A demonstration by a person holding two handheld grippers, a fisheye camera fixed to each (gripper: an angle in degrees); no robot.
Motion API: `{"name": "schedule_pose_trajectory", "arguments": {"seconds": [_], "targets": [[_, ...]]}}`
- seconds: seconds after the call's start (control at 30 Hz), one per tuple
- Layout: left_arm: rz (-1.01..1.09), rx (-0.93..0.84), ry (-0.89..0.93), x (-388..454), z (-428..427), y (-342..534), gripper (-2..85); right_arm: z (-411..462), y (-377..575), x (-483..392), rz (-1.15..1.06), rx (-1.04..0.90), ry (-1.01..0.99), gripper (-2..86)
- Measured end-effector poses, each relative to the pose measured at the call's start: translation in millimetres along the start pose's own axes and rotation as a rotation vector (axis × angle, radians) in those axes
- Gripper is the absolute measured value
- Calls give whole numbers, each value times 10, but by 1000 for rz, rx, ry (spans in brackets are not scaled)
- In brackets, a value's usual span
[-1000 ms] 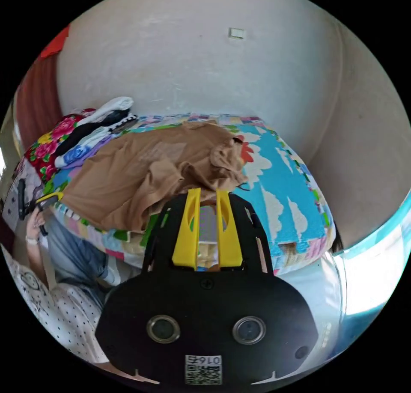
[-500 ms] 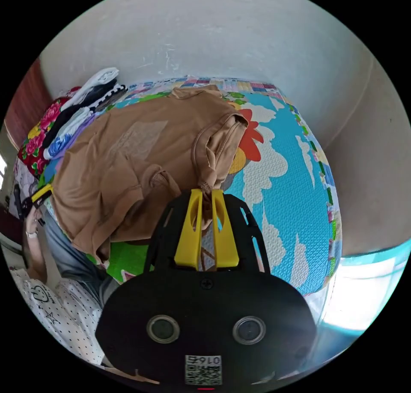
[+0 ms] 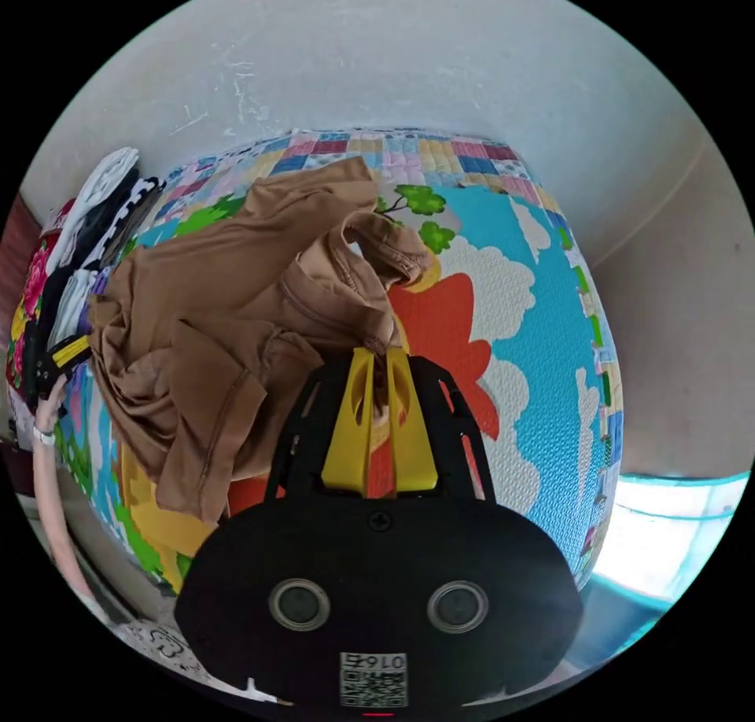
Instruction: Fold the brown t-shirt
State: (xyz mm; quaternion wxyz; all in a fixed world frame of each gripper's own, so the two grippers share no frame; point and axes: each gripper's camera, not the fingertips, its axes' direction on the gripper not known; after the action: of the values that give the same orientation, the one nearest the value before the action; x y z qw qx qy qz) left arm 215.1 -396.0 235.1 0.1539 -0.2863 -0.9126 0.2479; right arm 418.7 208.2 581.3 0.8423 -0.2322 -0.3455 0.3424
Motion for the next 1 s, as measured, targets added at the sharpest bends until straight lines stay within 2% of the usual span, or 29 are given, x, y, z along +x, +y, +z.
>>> {"name": "schedule_pose_trajectory", "arguments": {"seconds": [0.13,0.2,0.27,0.4,0.53,0.67,0.73,0.83,0.93,1.0], "targets": [[-75,110,92,-122,-85,-112,-9,71,-84,-34,-7,70,307,10],[-79,141,178,-251,-134,-5,-9,50,-6,55,-13,99,380,9],[-28,168,298,-403,-179,265,-9,57,114,189,-53,59,361,9],[42,215,391,-642,-295,901,-9,-179,614,516,-111,72,168,10],[18,260,582,-1070,-369,1620,-10,-423,1112,892,-130,70,-97,12],[13,276,747,-1336,-346,2177,-9,-549,1411,1235,-93,91,-259,18],[80,262,736,-1284,-324,2367,-9,-519,1576,1428,-58,83,-320,28],[181,175,619,-978,-233,2638,-7,-336,1748,1611,5,1,-342,51],[135,249,513,-958,-369,2950,-2,-542,1964,1745,85,88,-356,61],[63,310,462,-1019,-464,3124,12,-784,2159,1647,34,195,-296,64]]}}
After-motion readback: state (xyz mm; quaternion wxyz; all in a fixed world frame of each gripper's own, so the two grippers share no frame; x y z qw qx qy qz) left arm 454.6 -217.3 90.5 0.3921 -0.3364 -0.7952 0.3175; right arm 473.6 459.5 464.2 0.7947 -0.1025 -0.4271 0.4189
